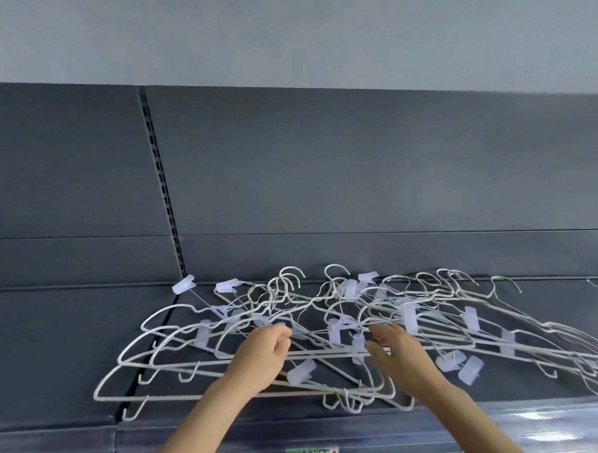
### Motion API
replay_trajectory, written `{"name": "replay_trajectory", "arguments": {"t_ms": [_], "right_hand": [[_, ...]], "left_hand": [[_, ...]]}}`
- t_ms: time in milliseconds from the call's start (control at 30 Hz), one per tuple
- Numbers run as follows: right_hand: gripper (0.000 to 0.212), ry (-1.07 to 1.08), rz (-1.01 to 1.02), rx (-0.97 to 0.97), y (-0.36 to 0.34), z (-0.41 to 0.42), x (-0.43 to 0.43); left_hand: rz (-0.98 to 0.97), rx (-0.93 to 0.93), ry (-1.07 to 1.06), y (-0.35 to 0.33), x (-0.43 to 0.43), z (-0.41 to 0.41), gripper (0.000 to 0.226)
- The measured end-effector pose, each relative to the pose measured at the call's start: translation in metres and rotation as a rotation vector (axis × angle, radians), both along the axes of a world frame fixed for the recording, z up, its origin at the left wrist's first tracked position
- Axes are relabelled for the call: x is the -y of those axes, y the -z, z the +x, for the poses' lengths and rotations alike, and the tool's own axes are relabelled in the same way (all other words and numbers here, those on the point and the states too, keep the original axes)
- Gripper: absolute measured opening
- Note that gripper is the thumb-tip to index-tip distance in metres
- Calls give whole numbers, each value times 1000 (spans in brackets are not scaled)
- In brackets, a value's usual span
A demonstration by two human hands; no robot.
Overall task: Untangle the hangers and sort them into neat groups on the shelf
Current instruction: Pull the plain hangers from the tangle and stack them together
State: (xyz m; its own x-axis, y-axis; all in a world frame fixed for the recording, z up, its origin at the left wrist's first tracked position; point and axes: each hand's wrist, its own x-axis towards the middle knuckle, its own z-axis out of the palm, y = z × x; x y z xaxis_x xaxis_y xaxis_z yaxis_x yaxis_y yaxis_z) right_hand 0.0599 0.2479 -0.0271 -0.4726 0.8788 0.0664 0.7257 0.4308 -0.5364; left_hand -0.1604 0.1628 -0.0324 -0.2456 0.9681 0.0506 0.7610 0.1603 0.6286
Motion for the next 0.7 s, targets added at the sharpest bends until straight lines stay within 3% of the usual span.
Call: {"name": "replay_trajectory", "arguments": {"t_ms": [433, 600, 700], "right_hand": [[26, -63, 76, 30, 10, -1, -80], [31, -63, 239, 286, 12, 1, -107], [32, -52, 179, 425, 13, -4, -118]], "left_hand": [[78, -75, -106, 9, -67, -6, 29], [10, -262, -153, 13, -90, -1, 35], [-114, -331, -170, 18, -99, -1, 36]]}}
